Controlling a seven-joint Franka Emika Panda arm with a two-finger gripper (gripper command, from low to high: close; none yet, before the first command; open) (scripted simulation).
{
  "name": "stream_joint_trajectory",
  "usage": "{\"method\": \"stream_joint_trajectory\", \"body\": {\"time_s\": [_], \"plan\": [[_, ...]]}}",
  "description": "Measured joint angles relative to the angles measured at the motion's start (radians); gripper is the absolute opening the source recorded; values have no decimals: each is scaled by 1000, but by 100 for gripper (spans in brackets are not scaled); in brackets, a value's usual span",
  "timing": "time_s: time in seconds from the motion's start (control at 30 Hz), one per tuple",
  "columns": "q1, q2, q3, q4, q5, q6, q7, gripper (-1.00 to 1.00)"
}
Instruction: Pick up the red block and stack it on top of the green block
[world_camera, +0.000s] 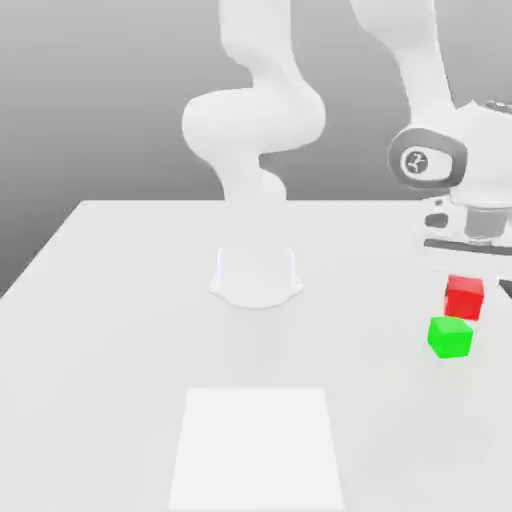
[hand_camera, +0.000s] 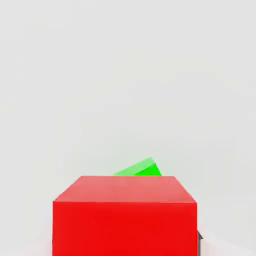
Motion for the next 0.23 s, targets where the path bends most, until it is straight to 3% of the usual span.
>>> {"method": "stream_joint_trajectory", "body": {"time_s": [0.23], "plan": [[16, 84, -52, 4, -136, 54, 99, -100]]}}
